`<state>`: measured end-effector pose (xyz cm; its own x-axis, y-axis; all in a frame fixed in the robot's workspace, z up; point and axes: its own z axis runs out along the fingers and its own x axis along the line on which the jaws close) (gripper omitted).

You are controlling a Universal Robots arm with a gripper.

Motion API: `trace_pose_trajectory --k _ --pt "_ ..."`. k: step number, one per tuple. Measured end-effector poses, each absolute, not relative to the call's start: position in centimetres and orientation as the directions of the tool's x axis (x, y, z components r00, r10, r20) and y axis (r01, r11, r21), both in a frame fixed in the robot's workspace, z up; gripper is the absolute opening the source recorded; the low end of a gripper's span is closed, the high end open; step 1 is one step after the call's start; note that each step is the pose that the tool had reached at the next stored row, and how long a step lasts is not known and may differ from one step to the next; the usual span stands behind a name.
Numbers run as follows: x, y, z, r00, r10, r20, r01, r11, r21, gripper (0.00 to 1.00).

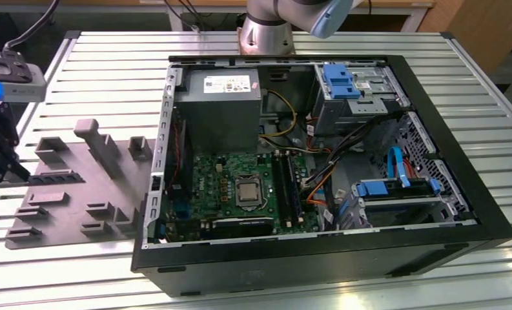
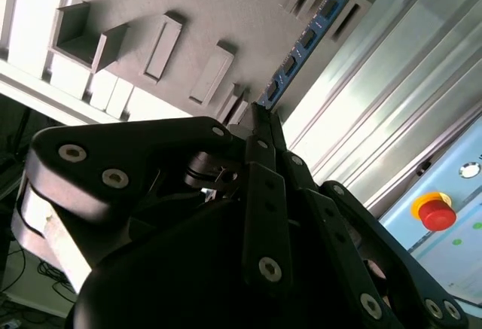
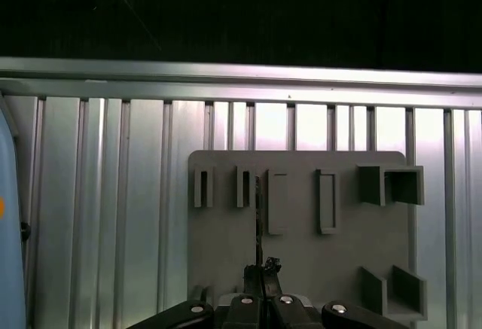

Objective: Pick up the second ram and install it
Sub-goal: 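Pick up the second ram and move it above second insertion slot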

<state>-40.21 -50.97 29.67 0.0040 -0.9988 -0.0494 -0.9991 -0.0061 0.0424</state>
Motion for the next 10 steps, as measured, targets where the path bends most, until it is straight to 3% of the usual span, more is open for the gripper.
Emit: trace_pose_trajectory --k 10 --pt "-40.2 -50.96 30.28 0.004 -0.999 -0.05 -0.999 -0.006 0.042 0.12"
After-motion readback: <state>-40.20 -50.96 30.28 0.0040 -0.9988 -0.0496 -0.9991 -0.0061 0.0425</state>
